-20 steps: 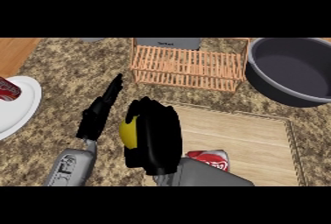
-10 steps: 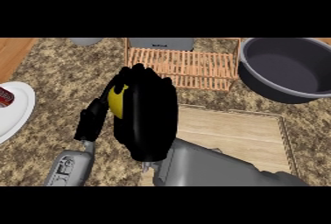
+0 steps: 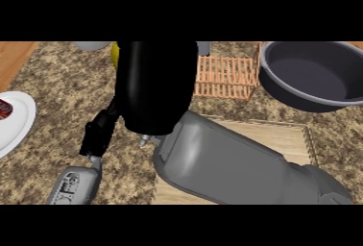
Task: Pick the lemon from the tray and place it in the tiered shelf
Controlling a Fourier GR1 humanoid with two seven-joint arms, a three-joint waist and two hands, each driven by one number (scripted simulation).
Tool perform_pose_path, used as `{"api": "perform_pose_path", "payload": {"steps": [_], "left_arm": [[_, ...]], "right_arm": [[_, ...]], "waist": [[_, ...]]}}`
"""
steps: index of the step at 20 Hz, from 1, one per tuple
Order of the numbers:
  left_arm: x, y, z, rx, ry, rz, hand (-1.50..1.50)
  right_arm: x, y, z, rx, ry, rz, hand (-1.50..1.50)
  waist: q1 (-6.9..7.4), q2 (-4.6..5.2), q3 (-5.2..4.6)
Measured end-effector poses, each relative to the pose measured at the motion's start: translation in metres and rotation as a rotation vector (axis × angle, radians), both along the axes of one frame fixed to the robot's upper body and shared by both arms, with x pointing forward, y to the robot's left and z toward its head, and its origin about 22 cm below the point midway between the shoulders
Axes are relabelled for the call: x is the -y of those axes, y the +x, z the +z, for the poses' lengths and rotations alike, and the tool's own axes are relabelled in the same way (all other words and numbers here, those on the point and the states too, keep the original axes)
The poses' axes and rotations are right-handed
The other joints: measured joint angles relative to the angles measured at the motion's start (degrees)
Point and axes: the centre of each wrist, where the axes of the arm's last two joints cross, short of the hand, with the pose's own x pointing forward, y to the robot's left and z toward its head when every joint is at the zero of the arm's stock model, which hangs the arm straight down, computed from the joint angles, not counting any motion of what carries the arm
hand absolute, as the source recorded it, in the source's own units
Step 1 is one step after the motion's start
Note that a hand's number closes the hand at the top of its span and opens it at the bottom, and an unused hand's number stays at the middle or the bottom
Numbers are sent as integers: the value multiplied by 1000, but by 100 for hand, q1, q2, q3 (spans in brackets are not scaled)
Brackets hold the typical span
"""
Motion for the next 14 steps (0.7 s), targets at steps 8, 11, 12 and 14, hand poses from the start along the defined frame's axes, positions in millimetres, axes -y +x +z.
{"api": "perform_pose_path", "payload": {"steps": [8,11,12,14], "left_arm": [[1,0,0,5,7,-2,0],[0,0,0,8,4,4,0],[0,-1,-1,8,1,1,0],[2,0,2,7,0,0,0]], "right_arm": [[-7,20,45,64,-10,-104,150],[-11,24,55,88,-25,-136,150],[-12,25,59,96,-31,-147,150],[-14,27,67,104,-37,-164,150]], "waist": [[-5,45,6],[-11,60,8],[-9,62,9],[-9,67,11]]}}
